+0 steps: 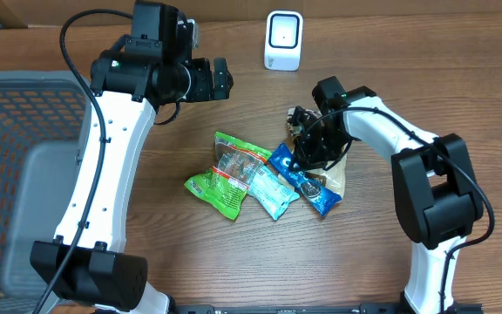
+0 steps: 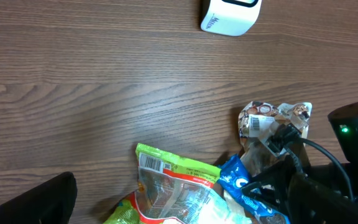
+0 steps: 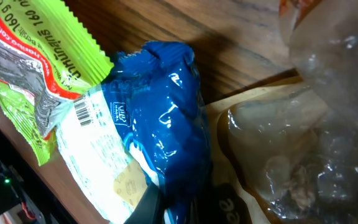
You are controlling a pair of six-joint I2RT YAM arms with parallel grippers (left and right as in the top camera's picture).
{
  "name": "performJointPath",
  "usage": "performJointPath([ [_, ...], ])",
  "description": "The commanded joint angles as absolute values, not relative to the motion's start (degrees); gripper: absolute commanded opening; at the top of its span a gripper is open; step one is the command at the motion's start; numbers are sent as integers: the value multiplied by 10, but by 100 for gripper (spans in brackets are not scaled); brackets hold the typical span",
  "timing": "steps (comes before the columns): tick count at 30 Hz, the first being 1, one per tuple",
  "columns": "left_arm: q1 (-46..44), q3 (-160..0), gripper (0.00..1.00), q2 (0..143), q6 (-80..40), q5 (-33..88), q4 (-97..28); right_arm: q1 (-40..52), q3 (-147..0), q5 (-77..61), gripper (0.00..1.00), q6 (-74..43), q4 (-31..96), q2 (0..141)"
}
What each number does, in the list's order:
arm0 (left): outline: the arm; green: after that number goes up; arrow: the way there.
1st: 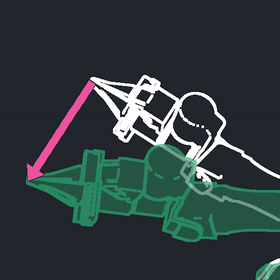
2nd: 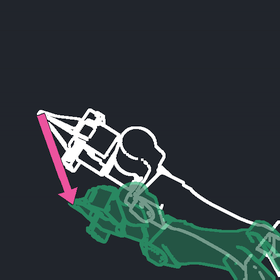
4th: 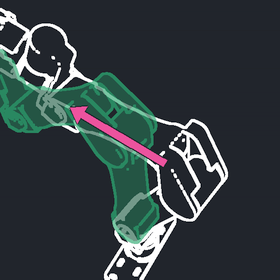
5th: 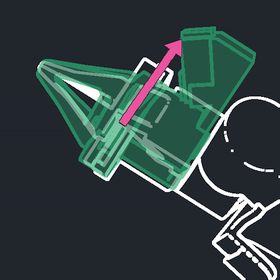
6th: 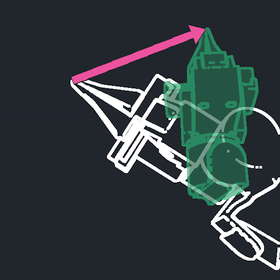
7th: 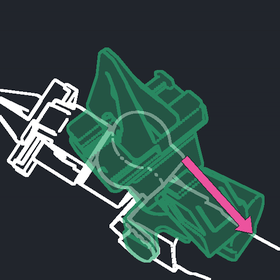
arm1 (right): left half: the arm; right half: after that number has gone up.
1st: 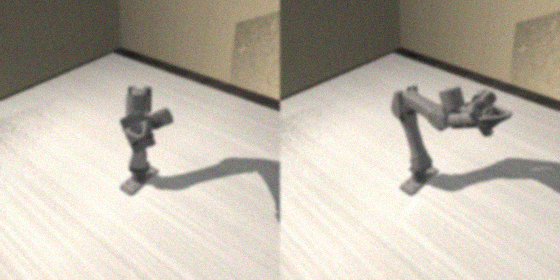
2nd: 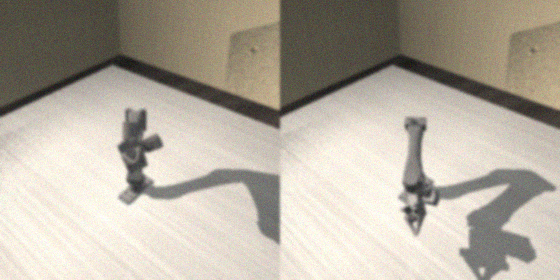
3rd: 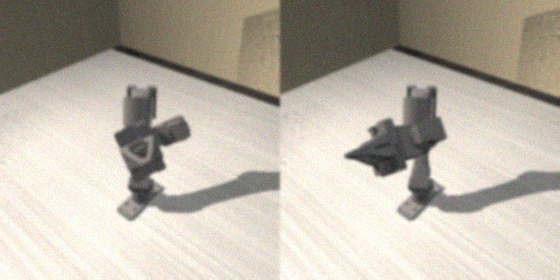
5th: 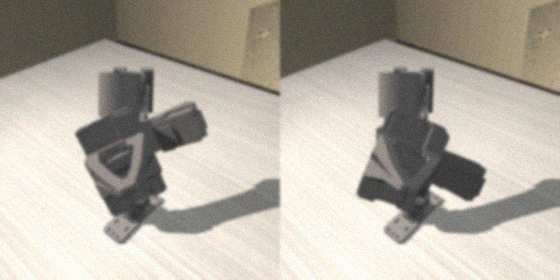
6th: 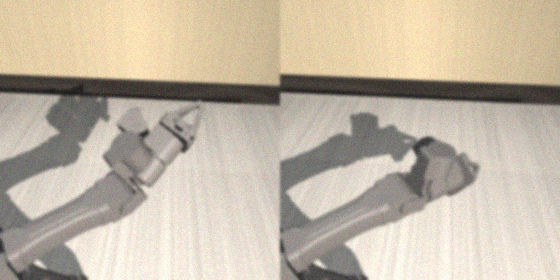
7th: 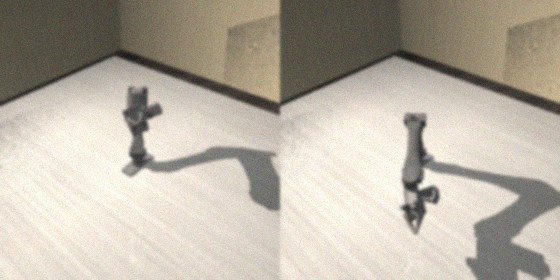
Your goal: Scan the item barcode
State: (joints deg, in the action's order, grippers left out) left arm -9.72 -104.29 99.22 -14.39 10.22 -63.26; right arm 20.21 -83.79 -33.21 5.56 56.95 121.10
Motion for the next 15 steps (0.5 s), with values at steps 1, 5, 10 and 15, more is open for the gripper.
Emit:
performJointPath([
  [1,-97,-1052,100,989,-129,96,-632,182,-835,-351,4,57,570,1215],
  [5,-97,-1052,100,989,-129,96,-632,168,-856,-354,4,13,594,1211],
  [10,-97,-1052,100,989,-129,96,-632,194,-884,-149,4,-102,598,1138],
  [15,-97,-1052,100,989,-129,96,-632,255,-885,99,4,-221,597,1077],
])
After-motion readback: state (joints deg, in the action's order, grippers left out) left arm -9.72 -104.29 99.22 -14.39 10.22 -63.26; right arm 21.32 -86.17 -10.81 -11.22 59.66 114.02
